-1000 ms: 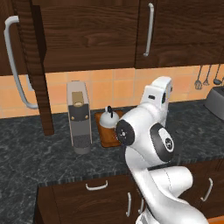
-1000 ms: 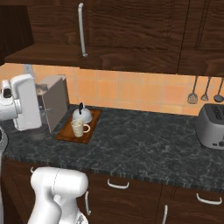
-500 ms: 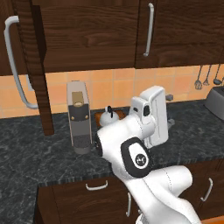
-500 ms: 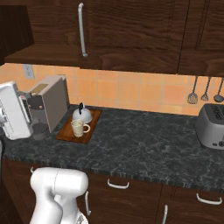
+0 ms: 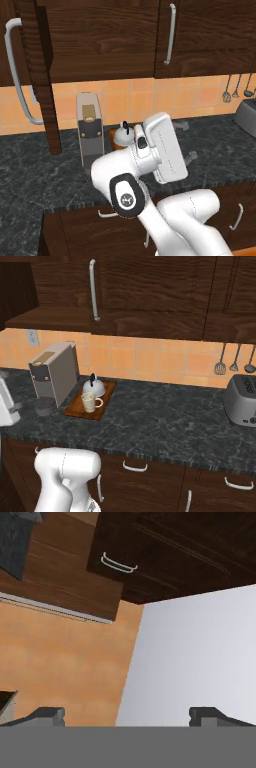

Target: Pick the kettle from the counter and place it on the tray. Then pick the mug from the cabinet and place it on the tray. Then close the cabinet doors.

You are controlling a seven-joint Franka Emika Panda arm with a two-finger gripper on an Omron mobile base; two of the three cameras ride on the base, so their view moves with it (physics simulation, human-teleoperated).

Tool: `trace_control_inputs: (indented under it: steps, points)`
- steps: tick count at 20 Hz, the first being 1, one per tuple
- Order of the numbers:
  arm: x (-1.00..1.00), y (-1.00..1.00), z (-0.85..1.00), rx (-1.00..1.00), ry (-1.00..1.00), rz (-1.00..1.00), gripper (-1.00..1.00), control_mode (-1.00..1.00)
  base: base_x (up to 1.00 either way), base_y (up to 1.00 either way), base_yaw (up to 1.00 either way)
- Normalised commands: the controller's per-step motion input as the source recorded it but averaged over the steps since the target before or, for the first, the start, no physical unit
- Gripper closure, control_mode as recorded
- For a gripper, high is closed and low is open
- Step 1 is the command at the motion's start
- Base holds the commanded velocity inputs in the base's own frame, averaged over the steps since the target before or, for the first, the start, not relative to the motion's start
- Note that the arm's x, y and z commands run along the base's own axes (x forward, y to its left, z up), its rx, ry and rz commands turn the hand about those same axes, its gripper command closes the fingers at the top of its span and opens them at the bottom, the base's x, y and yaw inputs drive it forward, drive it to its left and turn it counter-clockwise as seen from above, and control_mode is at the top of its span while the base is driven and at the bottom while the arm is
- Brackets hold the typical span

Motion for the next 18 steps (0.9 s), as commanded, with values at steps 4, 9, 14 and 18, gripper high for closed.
trace_control_inputs:
  steps: [4, 9, 14, 18]
  points:
    - [-0.35, 0.29, 0.0, -0.12, 0.0, -0.36, -1.0, -1.0, 0.0, 0.0, 0.0]
    - [-0.27, 0.29, 0.0, -0.14, 0.03, -0.34, -1.0, -1.0, 0.0, 0.0, 0.0]
    - [-0.07, 0.46, 0.0, -0.12, 0.21, -0.3, -1.0, -1.0, 0.0, 0.0, 0.0]
    - [0.0, 0.62, 0.0, -0.03, 0.39, -0.13, -1.0, -1.0, 0.0, 0.0, 0.0]
